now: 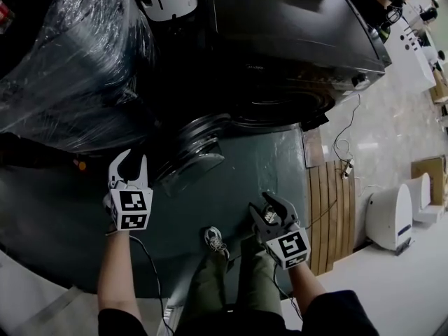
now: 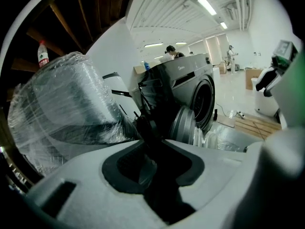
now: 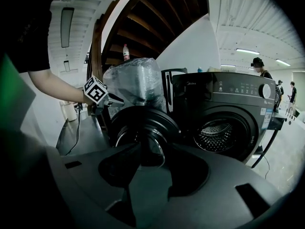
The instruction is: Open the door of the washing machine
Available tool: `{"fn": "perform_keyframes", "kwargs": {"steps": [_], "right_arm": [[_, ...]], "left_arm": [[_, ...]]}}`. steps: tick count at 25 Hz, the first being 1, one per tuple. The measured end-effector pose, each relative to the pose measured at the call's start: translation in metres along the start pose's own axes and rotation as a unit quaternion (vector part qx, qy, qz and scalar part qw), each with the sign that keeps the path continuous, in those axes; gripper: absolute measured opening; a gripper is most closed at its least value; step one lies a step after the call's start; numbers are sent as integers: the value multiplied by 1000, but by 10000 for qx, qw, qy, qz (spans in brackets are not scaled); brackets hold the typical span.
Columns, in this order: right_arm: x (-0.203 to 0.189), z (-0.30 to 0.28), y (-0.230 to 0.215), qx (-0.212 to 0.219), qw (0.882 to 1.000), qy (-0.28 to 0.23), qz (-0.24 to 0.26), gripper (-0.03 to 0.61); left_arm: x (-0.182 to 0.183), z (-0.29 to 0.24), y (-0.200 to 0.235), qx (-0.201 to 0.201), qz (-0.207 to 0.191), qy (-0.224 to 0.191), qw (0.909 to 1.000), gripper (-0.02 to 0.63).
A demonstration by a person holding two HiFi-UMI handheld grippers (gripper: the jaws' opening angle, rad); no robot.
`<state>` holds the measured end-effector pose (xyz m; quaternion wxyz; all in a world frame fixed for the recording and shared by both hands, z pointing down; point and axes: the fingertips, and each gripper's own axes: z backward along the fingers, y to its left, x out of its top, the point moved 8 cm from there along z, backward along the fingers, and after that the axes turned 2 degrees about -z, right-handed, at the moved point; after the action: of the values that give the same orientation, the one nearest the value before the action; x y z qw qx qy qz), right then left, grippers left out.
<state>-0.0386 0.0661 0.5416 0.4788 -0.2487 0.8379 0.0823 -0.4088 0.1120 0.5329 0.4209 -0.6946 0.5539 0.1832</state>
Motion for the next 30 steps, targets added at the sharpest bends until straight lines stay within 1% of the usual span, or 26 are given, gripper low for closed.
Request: {"fn": "perform_keyframes", "kwargs": {"steps": [4,6,15,20,27,30], "right_arm": [[23,4,4,72,9999,-118,90,176],[38,9,6,88,9997,-200,142,159],[102,38,20,150,9967,-610,506,107],[125,63,28,107,9946,-795,656,45],[141,98,41,97,9940,-999,425,13],[148,111,48,127,9927,-1111,451,9]], "left_arm": [[19,30,-4,71,223,-360,9991,112],[31,46,-11,27,305,-472,9984,91],[72,124,-47,-22,781,-964,9923,34],[91,162,-54,37,786,-1154,9902,23],[111,210,-58,78,751,-1401,9873,18],[117,227,-62,63,805,-1487,9856,18]]}}
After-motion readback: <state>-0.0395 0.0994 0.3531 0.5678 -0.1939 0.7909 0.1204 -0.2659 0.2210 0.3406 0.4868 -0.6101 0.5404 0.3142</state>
